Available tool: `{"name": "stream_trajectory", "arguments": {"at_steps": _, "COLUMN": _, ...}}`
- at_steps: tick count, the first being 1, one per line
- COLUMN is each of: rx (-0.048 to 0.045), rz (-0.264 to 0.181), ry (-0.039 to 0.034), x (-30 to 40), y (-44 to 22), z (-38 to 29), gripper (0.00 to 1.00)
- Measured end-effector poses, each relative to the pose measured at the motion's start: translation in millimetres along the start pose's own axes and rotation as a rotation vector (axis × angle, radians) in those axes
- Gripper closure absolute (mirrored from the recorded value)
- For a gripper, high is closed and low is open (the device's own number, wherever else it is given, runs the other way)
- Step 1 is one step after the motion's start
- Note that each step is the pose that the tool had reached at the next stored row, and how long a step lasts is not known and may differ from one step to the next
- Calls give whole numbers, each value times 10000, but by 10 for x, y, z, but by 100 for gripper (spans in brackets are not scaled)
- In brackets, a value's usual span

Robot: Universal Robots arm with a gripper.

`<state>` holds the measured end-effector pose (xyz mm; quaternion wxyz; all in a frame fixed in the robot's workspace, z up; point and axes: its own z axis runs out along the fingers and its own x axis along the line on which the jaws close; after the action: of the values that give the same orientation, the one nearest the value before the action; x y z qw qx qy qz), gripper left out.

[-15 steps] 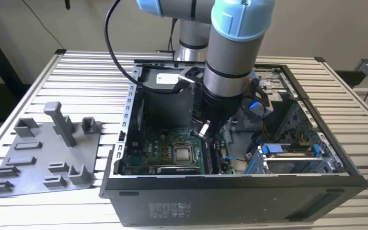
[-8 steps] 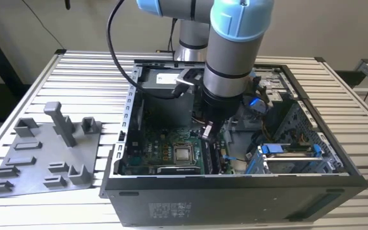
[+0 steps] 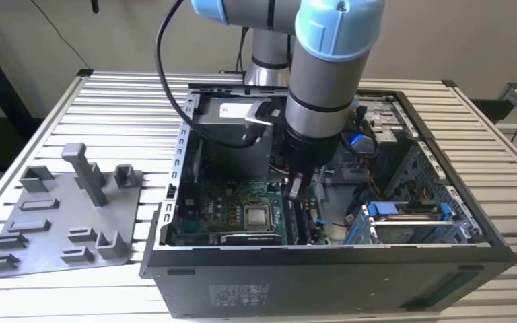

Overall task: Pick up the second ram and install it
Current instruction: 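Press down the second ram until it locks into place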

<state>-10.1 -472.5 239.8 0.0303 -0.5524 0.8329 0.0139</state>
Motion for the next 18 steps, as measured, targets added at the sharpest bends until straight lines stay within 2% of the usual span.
{"name": "stream_trajectory", "arguments": {"at_steps": 7, "rx": -76, "rz": -1239, "ry": 1, "x": 0, "y": 0, "z": 10, "gripper": 89}}
{"name": "stream_trajectory", "arguments": {"at_steps": 14, "rx": -102, "rz": -1841, "ry": 33, "x": 12, "y": -3, "z": 11, "gripper": 89}}
{"name": "stream_trajectory", "arguments": {"at_steps": 18, "rx": -142, "rz": -2485, "ry": 26, "x": 13, "y": -3, "z": 15, "gripper": 89}}
